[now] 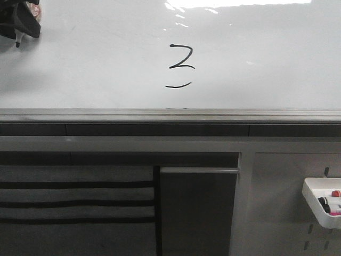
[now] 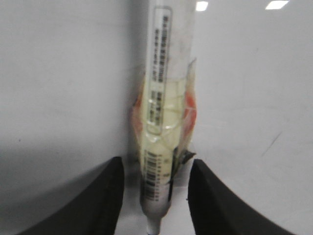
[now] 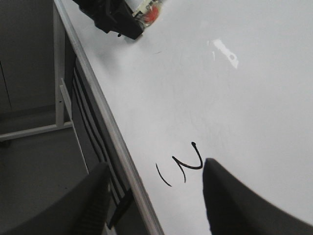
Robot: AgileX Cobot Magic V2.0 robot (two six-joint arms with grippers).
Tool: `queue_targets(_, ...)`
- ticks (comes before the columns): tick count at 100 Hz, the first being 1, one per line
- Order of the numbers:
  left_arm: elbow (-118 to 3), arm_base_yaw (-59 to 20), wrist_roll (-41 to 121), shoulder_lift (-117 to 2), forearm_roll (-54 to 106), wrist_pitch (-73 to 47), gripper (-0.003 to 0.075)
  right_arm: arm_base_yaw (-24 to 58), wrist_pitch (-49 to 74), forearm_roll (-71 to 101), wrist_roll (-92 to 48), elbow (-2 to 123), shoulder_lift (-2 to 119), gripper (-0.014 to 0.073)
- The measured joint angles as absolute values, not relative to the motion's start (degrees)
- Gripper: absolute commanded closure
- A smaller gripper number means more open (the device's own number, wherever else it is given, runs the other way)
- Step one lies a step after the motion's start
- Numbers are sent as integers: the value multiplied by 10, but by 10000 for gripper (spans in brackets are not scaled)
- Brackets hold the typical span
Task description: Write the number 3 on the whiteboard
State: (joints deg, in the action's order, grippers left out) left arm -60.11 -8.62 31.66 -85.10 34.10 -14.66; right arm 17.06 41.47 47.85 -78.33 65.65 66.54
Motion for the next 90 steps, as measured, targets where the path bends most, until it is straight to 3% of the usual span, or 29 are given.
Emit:
queue_targets(23, -601, -85, 316, -788, 254, -201, 406, 171, 406, 439, -702, 657, 608, 232)
queue_targets(53, -601, -85, 316, -599, 181, -366, 406, 171, 541, 189, -291, 657, 504, 237)
queue_targets(71, -601, -85, 301, -476, 179, -458, 406, 171, 682, 45, -81, 657, 472, 337)
queue_targets(90, -572, -85, 229, -350, 178, -486, 406, 170, 660, 17, 18, 616, 424, 453)
